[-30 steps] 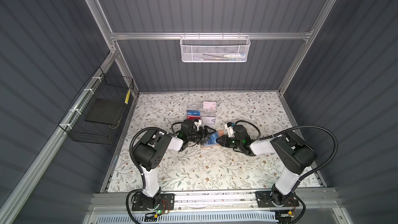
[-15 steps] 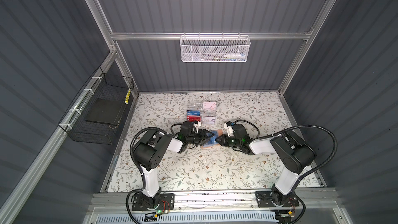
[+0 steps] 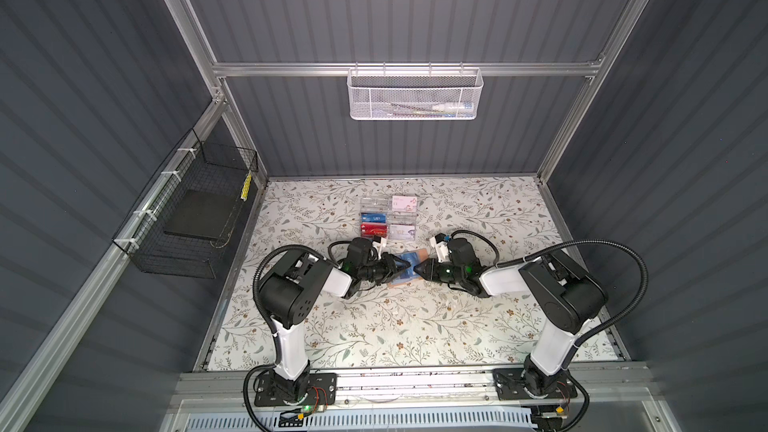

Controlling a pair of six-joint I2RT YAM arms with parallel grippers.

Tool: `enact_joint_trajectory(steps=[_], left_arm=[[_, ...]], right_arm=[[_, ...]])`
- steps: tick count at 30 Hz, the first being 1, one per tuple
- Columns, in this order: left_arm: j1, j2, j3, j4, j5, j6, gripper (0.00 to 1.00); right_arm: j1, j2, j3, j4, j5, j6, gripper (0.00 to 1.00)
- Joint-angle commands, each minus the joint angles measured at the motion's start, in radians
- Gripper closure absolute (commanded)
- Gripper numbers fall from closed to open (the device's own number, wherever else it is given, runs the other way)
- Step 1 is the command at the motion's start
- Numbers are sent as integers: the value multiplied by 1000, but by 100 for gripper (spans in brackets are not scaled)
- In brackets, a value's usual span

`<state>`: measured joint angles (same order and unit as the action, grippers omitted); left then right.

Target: Take the credit cards out of the card holder

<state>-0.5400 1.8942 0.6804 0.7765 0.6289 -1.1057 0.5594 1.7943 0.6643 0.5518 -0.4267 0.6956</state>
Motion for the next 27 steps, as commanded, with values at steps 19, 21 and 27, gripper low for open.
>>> enact_joint_trajectory(steps=[19, 21, 27], left_arm=[[-14, 29, -35, -73, -41, 32, 92], [-15, 24, -35, -81, -45, 36, 100], [-14, 17, -33, -93, -45, 42, 100]], right_arm=[[4, -64, -1, -38, -21, -44, 67], [5, -63, 0, -38, -23, -44, 67], [-1, -67, -2, -38, -23, -43, 63]])
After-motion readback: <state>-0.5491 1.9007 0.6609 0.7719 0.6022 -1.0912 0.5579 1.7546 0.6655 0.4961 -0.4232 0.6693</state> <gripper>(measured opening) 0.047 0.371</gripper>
